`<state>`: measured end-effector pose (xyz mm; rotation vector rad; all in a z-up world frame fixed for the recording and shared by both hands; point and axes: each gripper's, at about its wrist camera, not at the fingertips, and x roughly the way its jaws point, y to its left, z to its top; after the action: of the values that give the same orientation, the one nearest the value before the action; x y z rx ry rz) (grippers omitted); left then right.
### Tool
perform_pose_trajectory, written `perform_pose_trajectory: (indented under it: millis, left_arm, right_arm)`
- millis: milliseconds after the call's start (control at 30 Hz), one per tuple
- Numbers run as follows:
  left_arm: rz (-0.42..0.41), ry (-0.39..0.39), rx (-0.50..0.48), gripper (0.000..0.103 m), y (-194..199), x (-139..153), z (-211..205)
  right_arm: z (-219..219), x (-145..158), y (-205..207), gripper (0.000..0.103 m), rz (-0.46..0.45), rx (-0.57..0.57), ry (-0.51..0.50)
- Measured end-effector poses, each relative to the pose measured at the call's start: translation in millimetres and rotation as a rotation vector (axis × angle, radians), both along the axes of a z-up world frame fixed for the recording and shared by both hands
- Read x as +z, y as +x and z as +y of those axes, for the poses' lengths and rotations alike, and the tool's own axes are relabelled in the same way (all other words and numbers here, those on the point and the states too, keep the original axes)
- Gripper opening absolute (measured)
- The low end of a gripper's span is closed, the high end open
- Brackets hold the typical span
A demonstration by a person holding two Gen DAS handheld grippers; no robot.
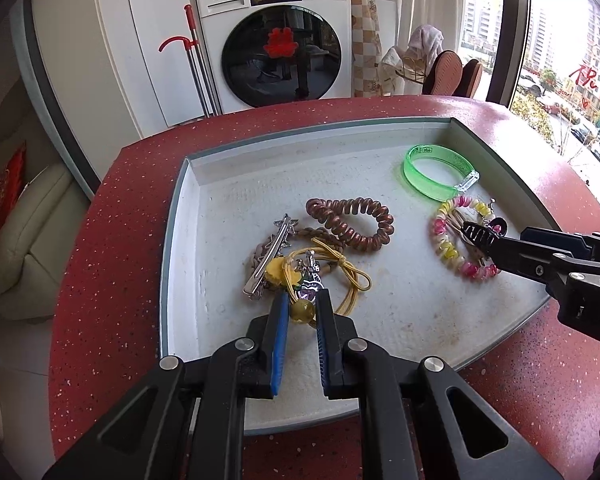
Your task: Organize jewelry
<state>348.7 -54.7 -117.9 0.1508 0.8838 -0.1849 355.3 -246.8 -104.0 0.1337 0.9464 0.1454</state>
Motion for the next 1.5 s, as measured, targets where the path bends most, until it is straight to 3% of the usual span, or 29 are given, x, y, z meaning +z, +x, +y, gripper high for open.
perform_pose_trajectory:
  millis: [633, 1100, 1133, 1167, 1200, 1300, 1500]
  left_arm:
    - [-0.041, 0.009, 0.033, 0.032, -6, 13, 5]
    - [-0.021, 0.006, 0.032, 0.032, -9, 17, 5]
    - [-0.023, 0.011, 0.033, 0.034, -10, 18, 5]
    - [-0.023, 0.015, 0.038, 0.048, -10, 18, 5]
    - [-0.024, 0.015, 0.048, 0.101, -11, 18, 6]
    - [-0.071, 0.014, 0.069, 0.103, -17, 23, 10]
    - [-0.044, 0.005, 0.084, 0.103, -15, 24, 15]
  right_arm:
    - [-5, 13, -6, 0.045, -0.005, -0.007, 0.01]
    - [-8, 13, -11, 0.045, 0.014, -0.023, 0.005]
    - [-9, 12, -10, 0.045, 0.018, -0.023, 0.004]
    - [-9, 12, -10, 0.045, 0.02, -0.023, 0.003]
    - [-10, 12, -10, 0.045, 0.022, -0.022, 0.001]
    - [-9, 13, -10, 0.045, 0.023, -0.021, -0.005]
    - [-7, 14, -13, 0.045, 0.028, -0.016, -0.004]
